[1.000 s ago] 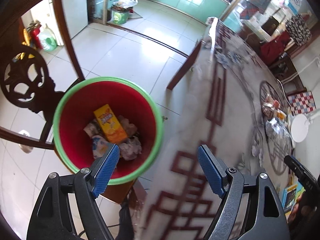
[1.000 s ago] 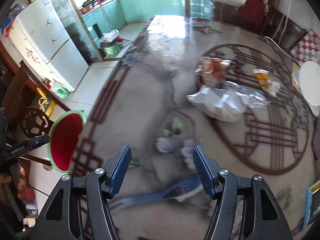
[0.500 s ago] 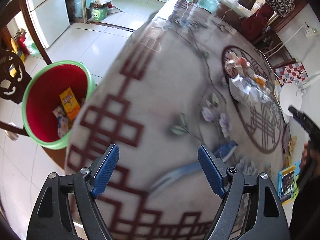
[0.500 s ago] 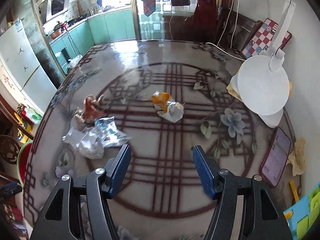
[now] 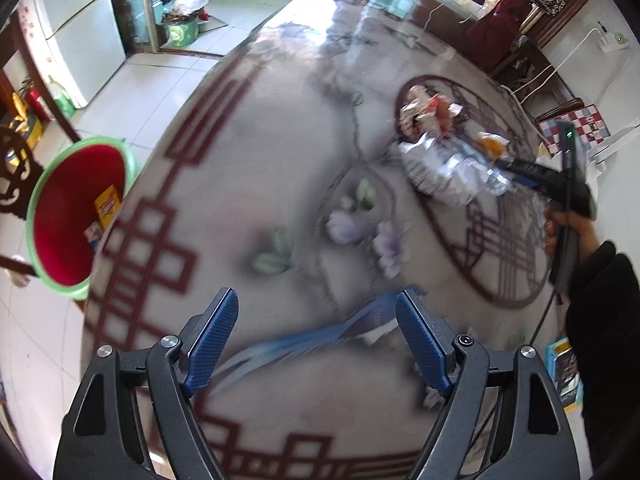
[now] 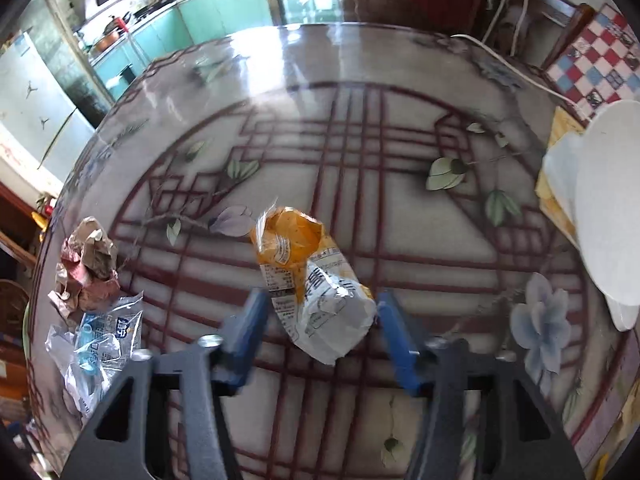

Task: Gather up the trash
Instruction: 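Grasp the orange snack bag with the right tool while the left tool grasps crumpled foil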

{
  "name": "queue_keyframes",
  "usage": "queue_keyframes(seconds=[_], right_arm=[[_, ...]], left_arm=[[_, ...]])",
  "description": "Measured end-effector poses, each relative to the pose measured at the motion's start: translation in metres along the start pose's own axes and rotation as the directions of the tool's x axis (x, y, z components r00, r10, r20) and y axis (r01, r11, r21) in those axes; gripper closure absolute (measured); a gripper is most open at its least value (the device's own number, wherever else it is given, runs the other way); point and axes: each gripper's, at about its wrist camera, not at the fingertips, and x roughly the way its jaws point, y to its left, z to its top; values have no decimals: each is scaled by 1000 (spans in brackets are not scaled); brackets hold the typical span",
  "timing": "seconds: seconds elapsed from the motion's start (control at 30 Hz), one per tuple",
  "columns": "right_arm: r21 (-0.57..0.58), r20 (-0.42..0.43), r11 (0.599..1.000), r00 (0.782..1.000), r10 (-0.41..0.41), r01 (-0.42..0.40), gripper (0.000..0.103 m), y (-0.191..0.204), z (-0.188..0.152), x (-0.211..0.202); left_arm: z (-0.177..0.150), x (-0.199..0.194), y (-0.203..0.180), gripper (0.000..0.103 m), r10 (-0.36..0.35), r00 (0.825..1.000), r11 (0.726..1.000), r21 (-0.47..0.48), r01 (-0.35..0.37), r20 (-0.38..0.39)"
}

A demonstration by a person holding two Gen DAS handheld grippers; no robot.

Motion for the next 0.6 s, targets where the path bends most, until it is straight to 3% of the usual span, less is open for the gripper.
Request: queue_keyframes(seconds=[0.1, 0.3, 0.5, 0.57, 0.6], right_arm=[[0, 14, 1000, 1000, 21, -21, 82, 0, 0, 1], [111, 86, 984, 988, 128, -137, 83, -10, -19, -27], [179, 118, 962, 976, 184, -204, 83, -10, -49, -48], [198, 123, 956, 973, 196, -217, 83, -12, -58, -50], [207, 123, 953, 972, 200, -222, 83, -11, -63, -52]], left_arm=[[27, 10, -23, 22, -28, 1000, 999, 26, 27, 12], [81, 50, -67, 21, -85, 996, 995, 47, 84, 8], [106, 108, -82, 22, -117, 985, 992, -70, 109, -126], [107, 119, -88, 32, -119, 981, 992, -65, 110, -155], [105, 121, -91, 50, -111, 980, 993, -47, 105, -163]])
